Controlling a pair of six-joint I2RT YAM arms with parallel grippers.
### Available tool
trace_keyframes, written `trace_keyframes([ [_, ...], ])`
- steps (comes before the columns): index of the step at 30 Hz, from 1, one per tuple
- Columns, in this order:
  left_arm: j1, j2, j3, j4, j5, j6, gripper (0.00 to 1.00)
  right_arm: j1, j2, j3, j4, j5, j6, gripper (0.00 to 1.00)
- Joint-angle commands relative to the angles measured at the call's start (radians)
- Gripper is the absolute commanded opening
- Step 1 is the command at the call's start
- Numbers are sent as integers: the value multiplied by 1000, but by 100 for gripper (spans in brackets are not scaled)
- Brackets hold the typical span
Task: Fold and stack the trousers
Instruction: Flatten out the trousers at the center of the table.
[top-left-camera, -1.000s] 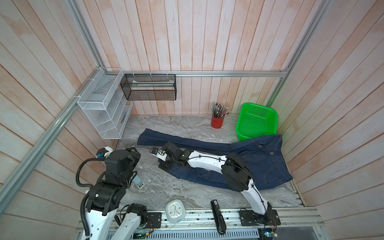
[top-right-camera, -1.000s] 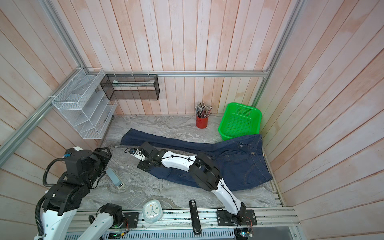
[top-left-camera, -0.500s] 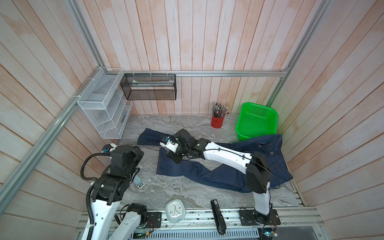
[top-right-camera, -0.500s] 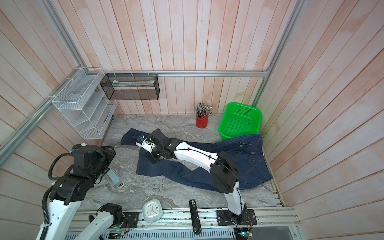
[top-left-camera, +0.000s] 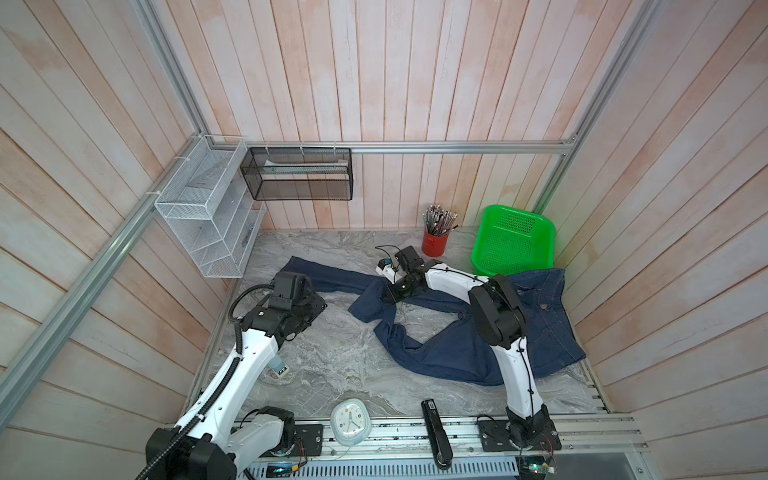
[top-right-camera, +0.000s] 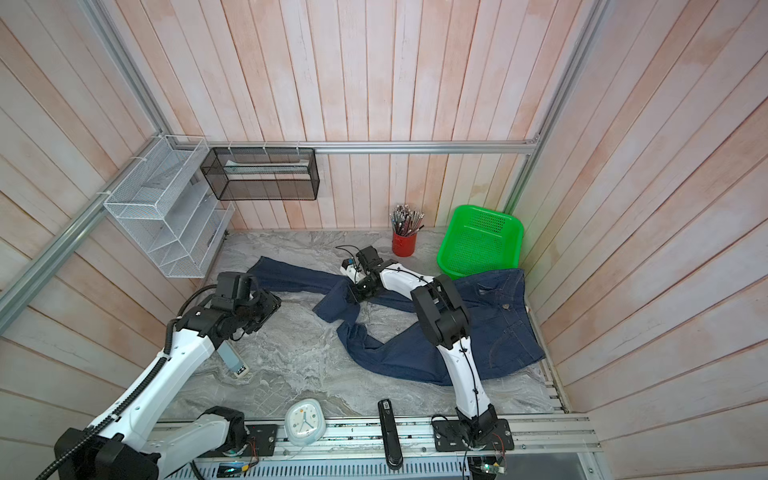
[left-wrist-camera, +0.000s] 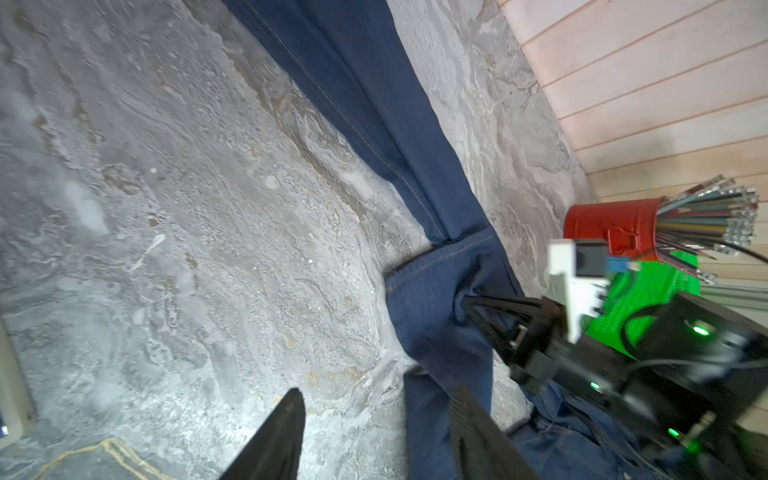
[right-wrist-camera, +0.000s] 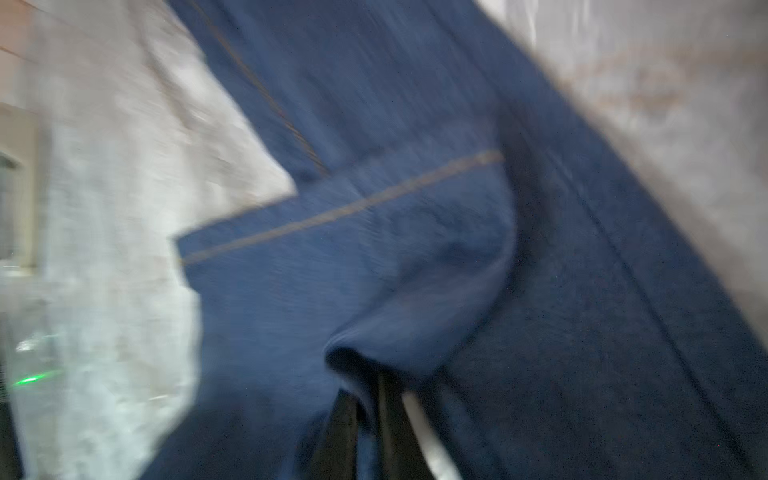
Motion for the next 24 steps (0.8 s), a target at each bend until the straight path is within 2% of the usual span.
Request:
trace_keyframes([
  [1, -19, 12, -16, 77, 48, 28, 58, -16, 12, 43, -122, 364, 7, 26],
  [3, -22, 25, -20, 83, 50, 22, 59, -14, -2, 48, -150, 523, 15, 37],
  [5, -22, 20, -23, 87, 44, 13, 58, 8, -39, 42, -174, 624, 8, 46],
  [9, -23, -35, -13, 76, 7, -6, 58, 109, -183, -38, -129, 653, -60, 57],
  [17, -14, -237, 31, -4, -127, -46, 59, 305, -313, -55, -111, 631, -91, 61],
  [20, -8, -276, 46, -39, -159, -52, 59, 339, -268, -36, -93, 655, -98, 62],
  [24, -2, -318, 55, -78, -187, -66, 59, 331, -120, 122, -210, 669, -94, 62],
])
